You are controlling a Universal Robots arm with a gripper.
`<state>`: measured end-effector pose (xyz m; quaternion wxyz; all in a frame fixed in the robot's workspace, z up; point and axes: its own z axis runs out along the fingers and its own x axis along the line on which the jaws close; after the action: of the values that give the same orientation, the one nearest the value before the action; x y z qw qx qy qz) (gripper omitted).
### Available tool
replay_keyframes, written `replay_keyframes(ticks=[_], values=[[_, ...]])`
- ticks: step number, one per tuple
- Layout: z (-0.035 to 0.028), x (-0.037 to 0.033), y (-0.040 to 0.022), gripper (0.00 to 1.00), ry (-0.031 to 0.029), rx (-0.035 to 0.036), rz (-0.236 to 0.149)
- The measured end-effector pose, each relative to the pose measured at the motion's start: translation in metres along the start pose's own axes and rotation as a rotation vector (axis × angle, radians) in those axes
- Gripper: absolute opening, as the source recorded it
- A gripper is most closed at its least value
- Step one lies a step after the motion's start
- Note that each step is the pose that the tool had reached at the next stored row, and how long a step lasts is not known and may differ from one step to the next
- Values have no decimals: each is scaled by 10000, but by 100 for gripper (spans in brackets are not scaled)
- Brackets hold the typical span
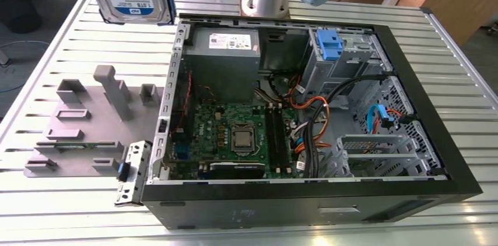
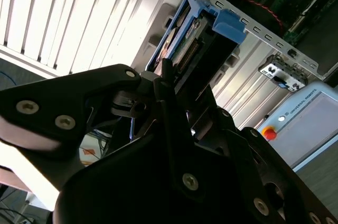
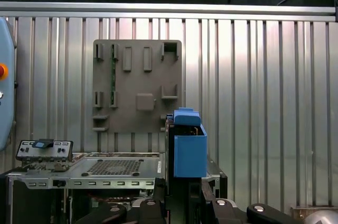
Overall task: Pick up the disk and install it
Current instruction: 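Pick up the disk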
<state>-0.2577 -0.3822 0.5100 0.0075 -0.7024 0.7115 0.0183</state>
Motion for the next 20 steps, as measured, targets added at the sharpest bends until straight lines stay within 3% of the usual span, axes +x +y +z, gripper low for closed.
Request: replay_keyframes(ticks=[20], values=[[4,-6,-489,35,0,0,-1]])
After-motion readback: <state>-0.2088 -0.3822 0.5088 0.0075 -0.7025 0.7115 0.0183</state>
